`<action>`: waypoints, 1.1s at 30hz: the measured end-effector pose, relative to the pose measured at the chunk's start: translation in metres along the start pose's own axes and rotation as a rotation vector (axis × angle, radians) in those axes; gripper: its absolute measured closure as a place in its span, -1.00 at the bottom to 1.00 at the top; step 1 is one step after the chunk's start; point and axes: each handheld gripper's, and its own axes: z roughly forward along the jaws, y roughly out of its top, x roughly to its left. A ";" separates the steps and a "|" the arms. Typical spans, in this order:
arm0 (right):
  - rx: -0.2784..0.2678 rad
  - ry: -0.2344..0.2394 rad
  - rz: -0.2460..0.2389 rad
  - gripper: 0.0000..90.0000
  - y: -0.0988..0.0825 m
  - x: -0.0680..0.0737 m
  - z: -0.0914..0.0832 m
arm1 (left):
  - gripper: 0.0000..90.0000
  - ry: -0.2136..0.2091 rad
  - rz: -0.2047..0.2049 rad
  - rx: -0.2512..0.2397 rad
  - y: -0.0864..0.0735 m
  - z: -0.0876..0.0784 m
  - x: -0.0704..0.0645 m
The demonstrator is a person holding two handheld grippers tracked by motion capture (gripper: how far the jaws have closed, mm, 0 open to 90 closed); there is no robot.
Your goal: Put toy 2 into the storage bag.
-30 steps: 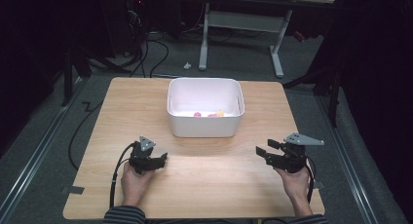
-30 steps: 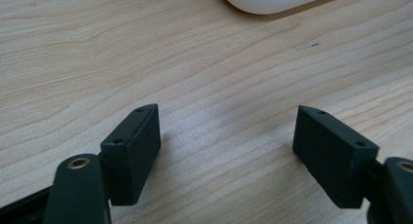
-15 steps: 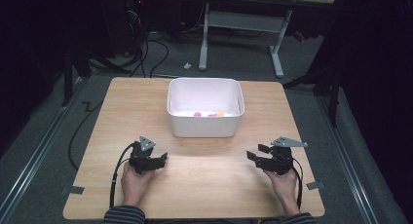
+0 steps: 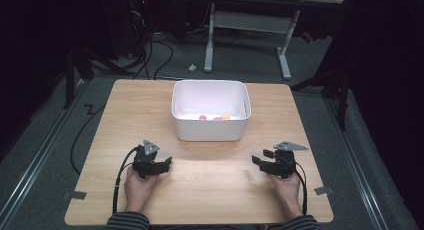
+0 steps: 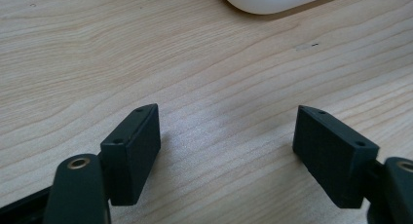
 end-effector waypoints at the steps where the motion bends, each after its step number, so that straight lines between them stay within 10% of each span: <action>1: 0.004 -0.006 0.001 -0.13 -0.001 -0.002 0.002 | -0.42 0.000 0.000 0.000 0.000 0.000 0.000; 33: 0.062 -0.164 -0.112 -0.21 -0.011 -0.002 0.027 | -0.43 -0.004 0.003 0.001 0.000 0.000 0.000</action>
